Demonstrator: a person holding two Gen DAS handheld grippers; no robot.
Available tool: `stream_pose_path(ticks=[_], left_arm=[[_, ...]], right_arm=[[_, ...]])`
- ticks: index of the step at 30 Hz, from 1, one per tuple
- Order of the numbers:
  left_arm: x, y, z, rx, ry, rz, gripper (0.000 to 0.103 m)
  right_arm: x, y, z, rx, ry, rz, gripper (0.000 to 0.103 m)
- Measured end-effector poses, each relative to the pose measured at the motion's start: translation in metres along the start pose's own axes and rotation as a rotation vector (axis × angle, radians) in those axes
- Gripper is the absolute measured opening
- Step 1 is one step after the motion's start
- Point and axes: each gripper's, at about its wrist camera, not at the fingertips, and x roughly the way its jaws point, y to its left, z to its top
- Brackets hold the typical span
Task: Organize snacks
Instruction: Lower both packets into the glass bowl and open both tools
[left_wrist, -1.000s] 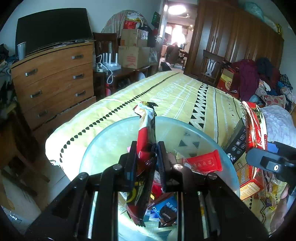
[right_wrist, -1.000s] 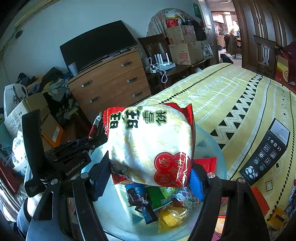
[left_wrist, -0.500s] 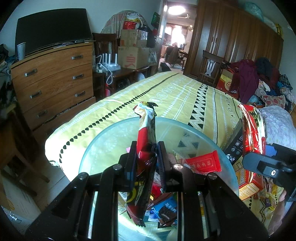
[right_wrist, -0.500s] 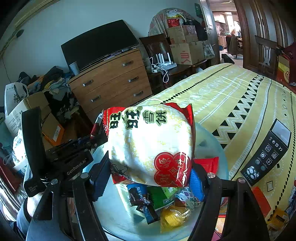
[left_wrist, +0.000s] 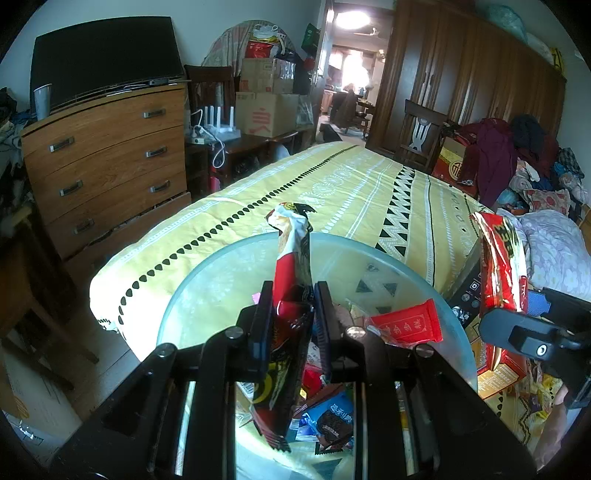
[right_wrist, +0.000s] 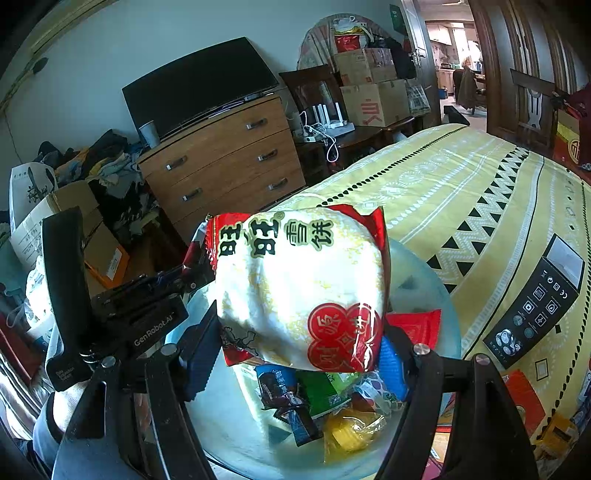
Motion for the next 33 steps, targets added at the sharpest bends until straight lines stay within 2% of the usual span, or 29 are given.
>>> stream_pose_path(ticks=[33], left_arm=[[0.0025,-0.0085,-0.0018,0.008,0.007,-0.014,0.022]], right_arm=[[-0.0017,0.0003,-0.0031,0.002,0.010,0.004,0.077]])
